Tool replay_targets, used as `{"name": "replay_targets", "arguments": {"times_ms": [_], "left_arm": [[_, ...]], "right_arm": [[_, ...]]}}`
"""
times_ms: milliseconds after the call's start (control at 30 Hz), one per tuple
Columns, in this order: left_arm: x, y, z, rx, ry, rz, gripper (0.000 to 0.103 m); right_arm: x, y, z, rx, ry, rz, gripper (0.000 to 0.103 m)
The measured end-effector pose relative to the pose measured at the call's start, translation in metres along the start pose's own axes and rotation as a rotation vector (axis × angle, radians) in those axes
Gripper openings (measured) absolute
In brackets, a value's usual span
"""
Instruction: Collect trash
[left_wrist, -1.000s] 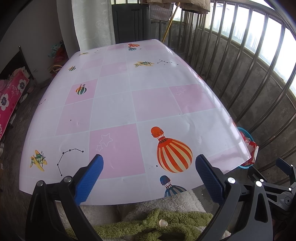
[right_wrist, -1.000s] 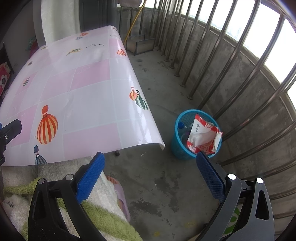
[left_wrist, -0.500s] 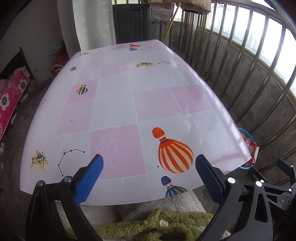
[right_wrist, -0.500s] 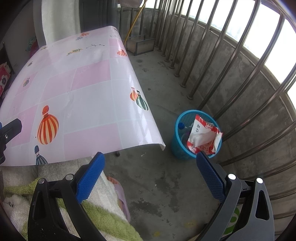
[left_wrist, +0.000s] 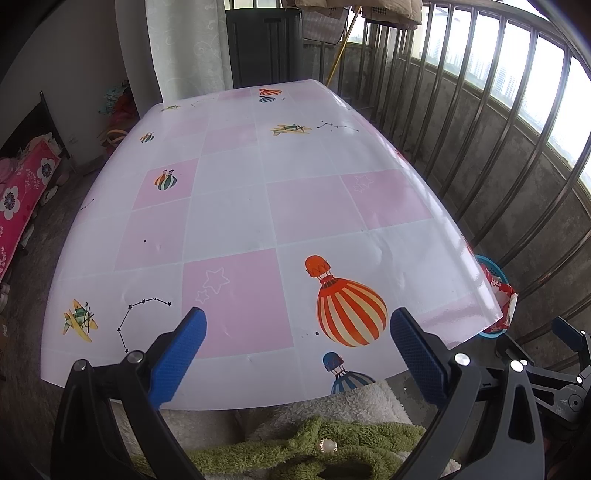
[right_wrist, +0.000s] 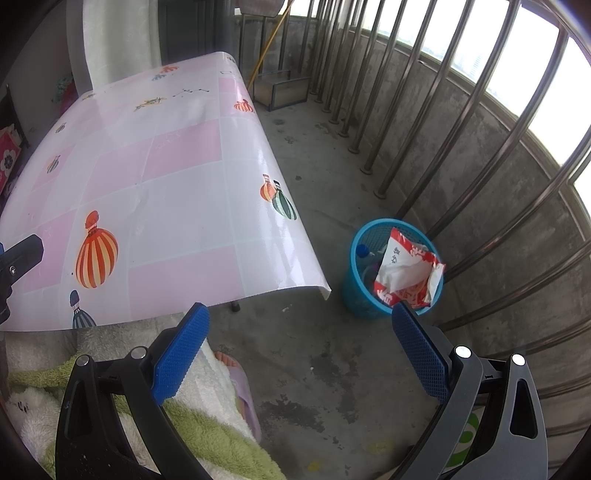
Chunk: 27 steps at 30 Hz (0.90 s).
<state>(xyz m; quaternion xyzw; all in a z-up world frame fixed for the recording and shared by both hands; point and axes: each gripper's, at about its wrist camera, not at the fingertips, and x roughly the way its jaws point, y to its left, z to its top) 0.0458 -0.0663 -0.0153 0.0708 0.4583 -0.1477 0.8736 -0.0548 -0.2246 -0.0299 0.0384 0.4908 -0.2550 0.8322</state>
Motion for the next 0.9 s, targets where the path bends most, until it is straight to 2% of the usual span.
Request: {"name": "replay_targets", "arguments": {"times_ms": [900], "left_arm": [[0.0012, 0.0076, 0.0005, -0.006, 0.006, 0.002, 0.098]], "right_arm": [[-0.0005, 0.0027, 0.0003, 0.001, 0.001, 0.001, 0.095]]}}
